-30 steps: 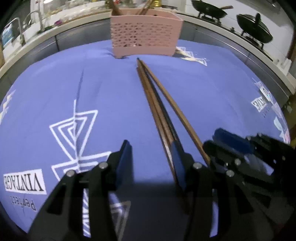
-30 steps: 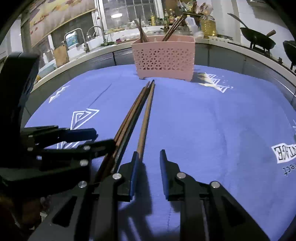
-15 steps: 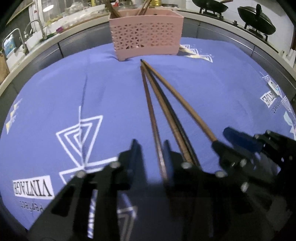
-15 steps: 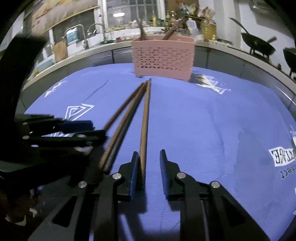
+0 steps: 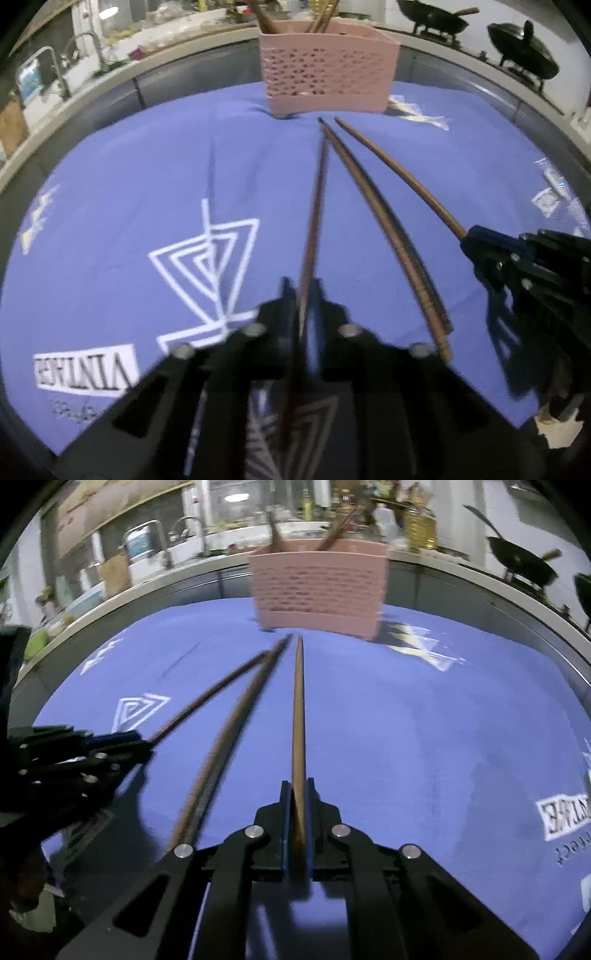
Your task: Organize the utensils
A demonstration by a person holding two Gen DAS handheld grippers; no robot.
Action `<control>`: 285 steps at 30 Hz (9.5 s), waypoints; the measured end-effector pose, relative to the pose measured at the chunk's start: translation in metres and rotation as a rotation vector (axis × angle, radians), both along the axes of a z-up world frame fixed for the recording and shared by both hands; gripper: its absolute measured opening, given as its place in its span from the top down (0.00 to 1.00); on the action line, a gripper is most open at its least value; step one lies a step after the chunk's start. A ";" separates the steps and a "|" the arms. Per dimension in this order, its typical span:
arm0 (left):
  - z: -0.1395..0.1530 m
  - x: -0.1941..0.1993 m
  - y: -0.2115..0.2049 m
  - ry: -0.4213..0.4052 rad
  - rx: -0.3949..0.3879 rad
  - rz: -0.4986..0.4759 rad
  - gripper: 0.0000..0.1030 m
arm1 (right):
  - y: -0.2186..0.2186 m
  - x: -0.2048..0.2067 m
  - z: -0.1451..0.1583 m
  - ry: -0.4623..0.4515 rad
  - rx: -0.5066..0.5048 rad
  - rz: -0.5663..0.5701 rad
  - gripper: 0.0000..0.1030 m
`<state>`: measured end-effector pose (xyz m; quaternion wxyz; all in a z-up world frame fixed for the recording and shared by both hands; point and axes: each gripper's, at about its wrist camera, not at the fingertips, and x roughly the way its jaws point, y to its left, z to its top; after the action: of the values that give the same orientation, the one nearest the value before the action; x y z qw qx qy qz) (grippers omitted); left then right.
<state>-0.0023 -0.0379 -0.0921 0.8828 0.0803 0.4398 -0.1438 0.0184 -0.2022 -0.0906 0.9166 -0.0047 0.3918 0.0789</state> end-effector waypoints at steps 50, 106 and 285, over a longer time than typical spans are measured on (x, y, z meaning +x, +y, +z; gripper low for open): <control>0.146 0.025 0.040 -0.304 -0.336 -0.124 0.95 | -0.033 0.023 0.127 -0.375 0.289 0.029 0.94; 0.199 0.179 0.007 -0.377 -0.321 0.079 0.60 | -0.009 0.170 0.185 -0.549 0.246 -0.041 0.59; 0.140 -0.002 0.039 -0.347 -0.324 0.077 0.51 | -0.007 -0.005 0.119 -0.303 0.398 -0.058 0.47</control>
<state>-0.0039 0.0016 0.0484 0.9514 -0.0556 0.2554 -0.1627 0.0135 -0.2093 0.0287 0.9497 0.1752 0.2268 0.1264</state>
